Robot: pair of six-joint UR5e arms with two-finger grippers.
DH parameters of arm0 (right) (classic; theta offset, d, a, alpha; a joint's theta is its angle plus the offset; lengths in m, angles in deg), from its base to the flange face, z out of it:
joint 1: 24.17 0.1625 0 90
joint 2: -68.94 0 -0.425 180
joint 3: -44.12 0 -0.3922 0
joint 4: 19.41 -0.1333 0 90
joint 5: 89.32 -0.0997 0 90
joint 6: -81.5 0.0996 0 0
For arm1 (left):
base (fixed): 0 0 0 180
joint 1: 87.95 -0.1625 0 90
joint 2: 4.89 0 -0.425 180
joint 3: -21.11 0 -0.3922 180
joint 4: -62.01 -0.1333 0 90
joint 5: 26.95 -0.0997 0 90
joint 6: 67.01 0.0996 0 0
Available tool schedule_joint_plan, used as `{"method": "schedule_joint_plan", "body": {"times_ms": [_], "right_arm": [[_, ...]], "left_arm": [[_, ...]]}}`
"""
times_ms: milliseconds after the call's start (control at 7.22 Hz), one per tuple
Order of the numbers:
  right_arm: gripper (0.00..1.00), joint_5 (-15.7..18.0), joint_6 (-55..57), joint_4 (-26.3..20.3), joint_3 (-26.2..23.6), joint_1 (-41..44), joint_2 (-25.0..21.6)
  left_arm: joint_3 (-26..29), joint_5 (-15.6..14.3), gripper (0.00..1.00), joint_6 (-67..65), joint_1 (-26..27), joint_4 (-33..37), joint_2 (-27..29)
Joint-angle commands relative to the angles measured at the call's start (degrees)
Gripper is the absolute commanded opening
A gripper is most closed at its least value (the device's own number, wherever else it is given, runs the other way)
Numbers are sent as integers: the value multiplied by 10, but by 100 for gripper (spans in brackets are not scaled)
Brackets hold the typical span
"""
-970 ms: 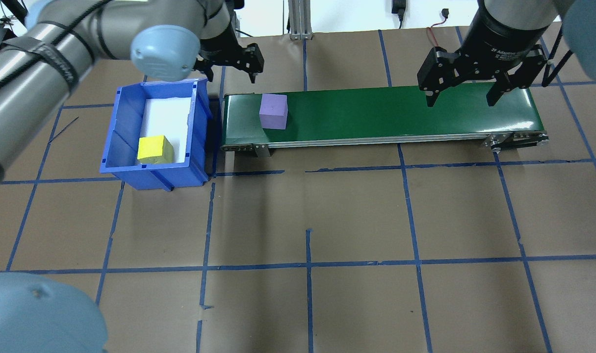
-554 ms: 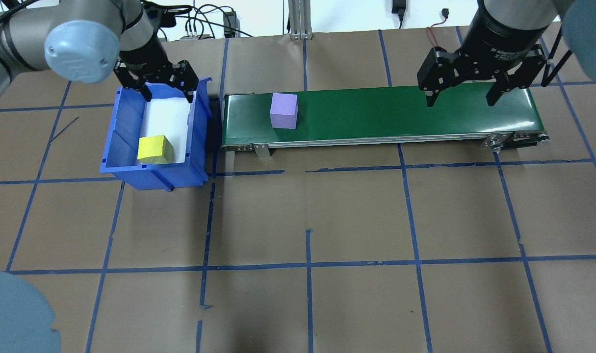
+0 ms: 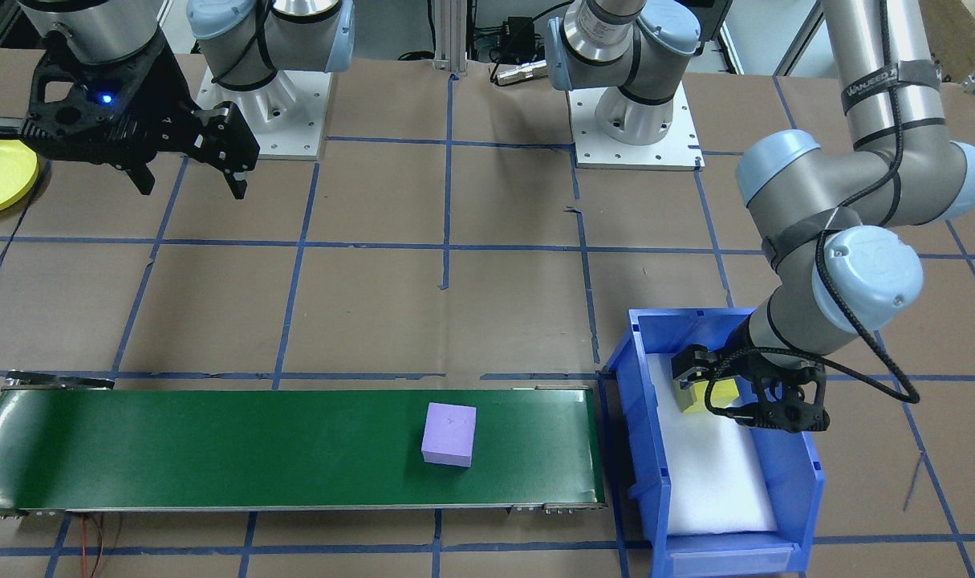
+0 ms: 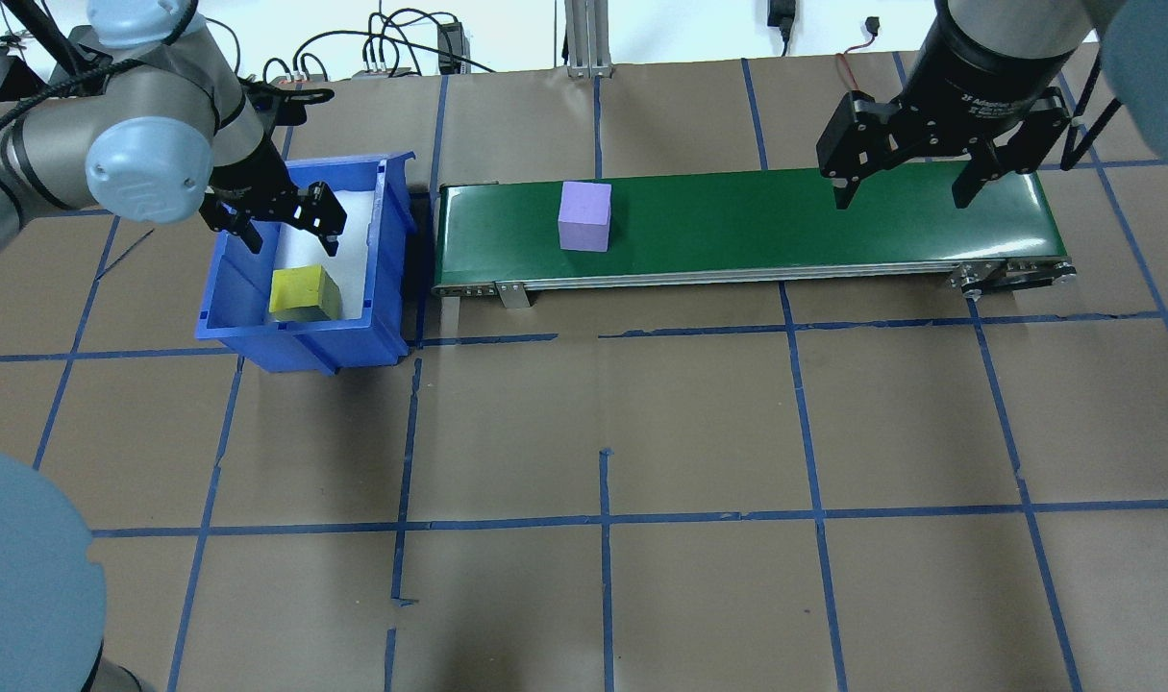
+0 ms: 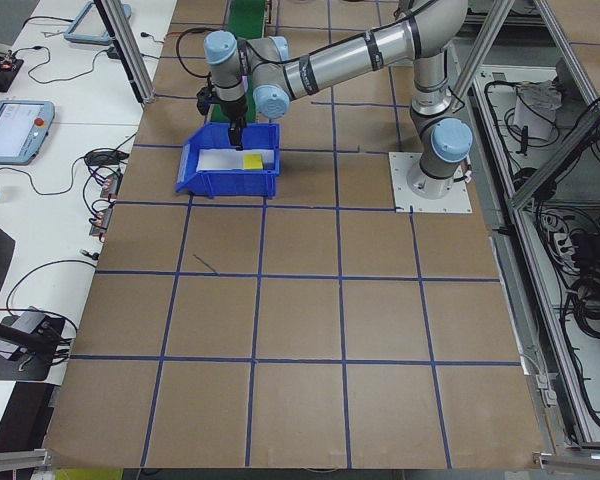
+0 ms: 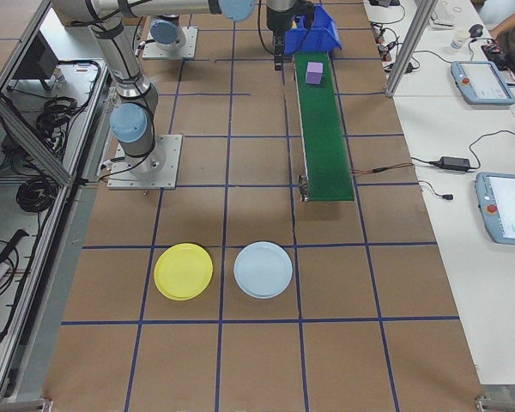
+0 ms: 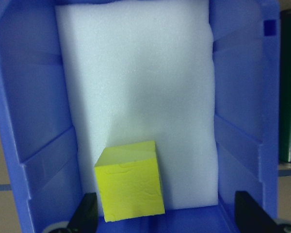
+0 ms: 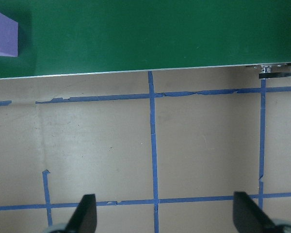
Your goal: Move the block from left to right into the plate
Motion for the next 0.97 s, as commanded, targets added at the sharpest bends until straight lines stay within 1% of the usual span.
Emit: {"method": "schedule_joint_plan", "body": {"times_ms": [0,139,277,416,554,693,831], "right_arm": [[100,0,0,0,0,0,0],[100,0,0,0,0,0,0],[100,0,0,1,0,0,0],[100,0,0,0,0,0,0],[100,0,0,0,0,0,0],[100,0,0,0,0,0,0],[100,0,0,0,0,0,0]], "left_arm": [[-27,-32,98,12,-1,-28,16],[-33,-32,97,13,-1,-28,25],[-34,-32,95,13,-1,-28,38],[-34,-32,81,13,-1,-28,42],[-34,-30,55,15,-1,-28,43],[-31,-29,47,15,-1,-23,42],[-15,-30,46,15,0,-5,28]]}}
